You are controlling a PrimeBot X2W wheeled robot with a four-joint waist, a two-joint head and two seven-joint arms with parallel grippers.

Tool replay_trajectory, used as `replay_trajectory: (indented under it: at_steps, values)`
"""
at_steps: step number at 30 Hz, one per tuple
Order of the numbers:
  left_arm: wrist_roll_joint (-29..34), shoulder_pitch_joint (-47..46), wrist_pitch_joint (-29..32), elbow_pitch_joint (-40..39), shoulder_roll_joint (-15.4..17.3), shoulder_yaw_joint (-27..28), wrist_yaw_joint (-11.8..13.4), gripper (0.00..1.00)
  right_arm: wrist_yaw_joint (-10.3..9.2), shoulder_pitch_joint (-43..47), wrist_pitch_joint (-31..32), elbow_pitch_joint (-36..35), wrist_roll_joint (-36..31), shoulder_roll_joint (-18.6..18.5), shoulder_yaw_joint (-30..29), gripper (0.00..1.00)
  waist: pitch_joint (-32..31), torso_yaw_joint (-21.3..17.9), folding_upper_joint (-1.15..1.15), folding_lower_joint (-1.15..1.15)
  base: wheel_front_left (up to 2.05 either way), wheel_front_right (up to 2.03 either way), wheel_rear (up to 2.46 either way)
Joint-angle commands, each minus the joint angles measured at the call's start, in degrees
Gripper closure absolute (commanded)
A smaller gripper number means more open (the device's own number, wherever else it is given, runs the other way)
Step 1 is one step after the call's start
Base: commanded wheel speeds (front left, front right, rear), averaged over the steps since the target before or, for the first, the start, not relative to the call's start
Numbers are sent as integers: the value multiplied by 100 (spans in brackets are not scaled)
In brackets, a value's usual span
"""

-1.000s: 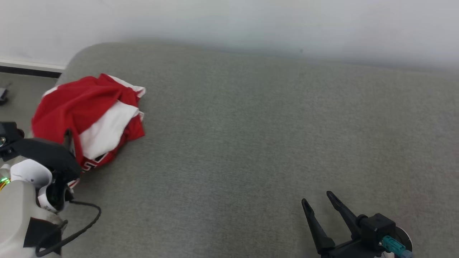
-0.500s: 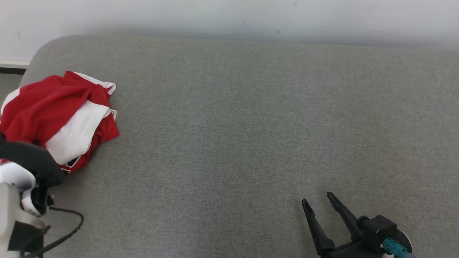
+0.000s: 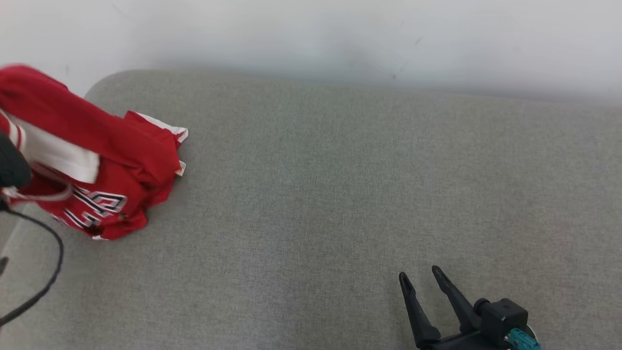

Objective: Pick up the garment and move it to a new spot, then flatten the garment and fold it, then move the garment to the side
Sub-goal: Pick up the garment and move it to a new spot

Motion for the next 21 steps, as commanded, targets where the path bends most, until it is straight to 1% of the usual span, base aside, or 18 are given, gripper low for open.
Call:
replay_trajectory:
  at_steps: [1,6,8,13,21]
  values:
    - [91,-107,-85,-170,75,-24,-18,100,-12,-39,-69,56,35,33,13,0,-178,-43,-1,0,0,0,0]
    - [202,-249,-273,-756,196,-166,-35,100,-12,-69,-257,353,175,125,34,0,-516,-293,-1,0,0,0,0]
    - [234,-299,-353,-941,196,-225,-47,100,-12,-69,-324,440,216,149,24,0,-640,-422,-1,0,0,0,0]
    - [143,-470,-502,-1390,49,-441,-92,100,-12,-31,-435,601,288,178,-10,0,-836,-760,-1,0,0,0,0]
    - [-121,-614,-480,-1854,-245,-744,-133,100,-12,2,-507,730,291,197,-52,0,-1031,-1405,-1,0,0,0,0]
